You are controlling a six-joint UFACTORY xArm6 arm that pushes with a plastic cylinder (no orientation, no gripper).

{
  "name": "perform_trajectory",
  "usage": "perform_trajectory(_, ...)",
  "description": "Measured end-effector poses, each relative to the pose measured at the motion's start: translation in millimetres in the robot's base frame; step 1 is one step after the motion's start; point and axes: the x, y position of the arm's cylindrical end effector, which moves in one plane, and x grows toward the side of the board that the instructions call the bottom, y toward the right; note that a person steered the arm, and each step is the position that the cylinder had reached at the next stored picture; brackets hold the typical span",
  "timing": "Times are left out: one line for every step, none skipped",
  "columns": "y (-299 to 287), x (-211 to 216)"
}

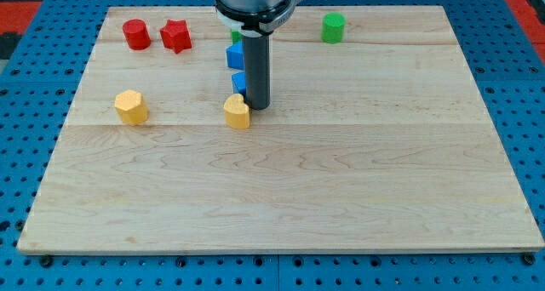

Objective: Push the hexagon below the yellow heart

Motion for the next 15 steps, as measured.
perform_trajectory(-1.7, -6.4)
perform_trajectory(-6.6, -11.0)
perform_trajectory(28.4, 5.2)
perform_trajectory(65.3, 61.7)
perform_trajectory(-24.6, 119.2)
perform_trajectory(-160.7, 130.1)
perform_trajectory(-278.6, 99.2)
perform_trajectory(-281.0, 53.4)
perform_trajectory(-268.8, -0.8)
perform_trajectory(-213.1, -12.2)
perform_trajectory(-157.9, 5.2)
perform_trajectory(-127.8, 36.3)
perform_trajectory(-128.1, 55.9)
perform_trajectory(-163.1, 82.6)
perform_trajectory(-114.0, 85.6)
